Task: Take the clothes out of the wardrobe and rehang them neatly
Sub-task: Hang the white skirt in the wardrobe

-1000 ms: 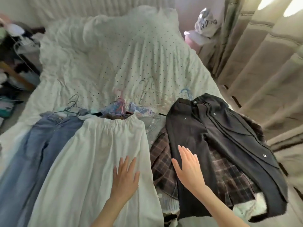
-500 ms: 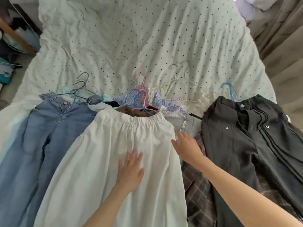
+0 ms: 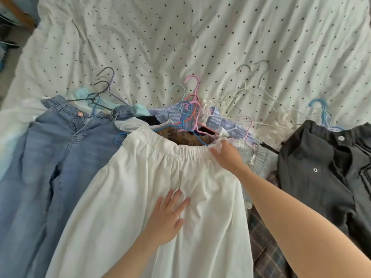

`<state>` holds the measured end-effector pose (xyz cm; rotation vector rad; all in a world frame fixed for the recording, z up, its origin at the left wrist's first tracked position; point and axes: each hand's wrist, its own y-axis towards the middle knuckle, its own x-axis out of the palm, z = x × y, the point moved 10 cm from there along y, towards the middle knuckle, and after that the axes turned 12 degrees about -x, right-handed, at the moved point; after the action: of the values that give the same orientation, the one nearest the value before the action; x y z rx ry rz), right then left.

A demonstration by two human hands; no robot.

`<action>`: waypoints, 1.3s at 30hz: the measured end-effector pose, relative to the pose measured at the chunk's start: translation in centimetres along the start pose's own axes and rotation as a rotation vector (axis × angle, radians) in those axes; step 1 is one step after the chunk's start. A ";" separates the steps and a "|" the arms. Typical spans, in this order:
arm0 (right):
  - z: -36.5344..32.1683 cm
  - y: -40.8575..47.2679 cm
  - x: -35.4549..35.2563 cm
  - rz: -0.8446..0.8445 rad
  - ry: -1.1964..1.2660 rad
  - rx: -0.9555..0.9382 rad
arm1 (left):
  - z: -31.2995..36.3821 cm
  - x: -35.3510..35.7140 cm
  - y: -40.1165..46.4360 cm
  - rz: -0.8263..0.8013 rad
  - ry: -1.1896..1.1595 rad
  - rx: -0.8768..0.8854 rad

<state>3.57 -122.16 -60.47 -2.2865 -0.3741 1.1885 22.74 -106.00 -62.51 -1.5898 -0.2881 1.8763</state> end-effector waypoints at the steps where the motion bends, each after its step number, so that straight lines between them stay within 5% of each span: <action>1: 0.0 0.0 0.0 -0.011 0.019 0.018 | -0.4 0.3 0.2 -0.032 0.001 -0.011; 8: 0.1 -3.9 -0.2 0.065 0.156 0.064 | 0.1 -3.4 0.1 -0.062 -0.066 0.041; 15: 3.3 -14.8 -6.1 0.325 0.196 0.055 | 3.2 -14.2 -3.4 0.405 -0.383 0.087; 21: 11.2 -30.5 -9.5 0.545 0.320 0.193 | 11.0 -22.0 -9.3 0.727 -0.337 0.221; 26: 17.5 -45.2 -10.0 0.775 0.531 0.230 | 17.9 -20.9 -10.9 0.571 -0.189 0.202; 33: 27.3 -68.0 -3.8 1.059 0.740 0.458 | 34.7 -15.9 -21.9 0.402 -0.221 0.589; 39: 29.6 -87.2 1.8 1.404 0.683 0.621 | 48.0 -10.6 -33.8 0.269 -0.329 0.917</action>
<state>-19.65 -40.04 -25.75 -2.0117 1.7979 0.6813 -10.61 -75.09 -23.86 -0.7165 0.6079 2.0162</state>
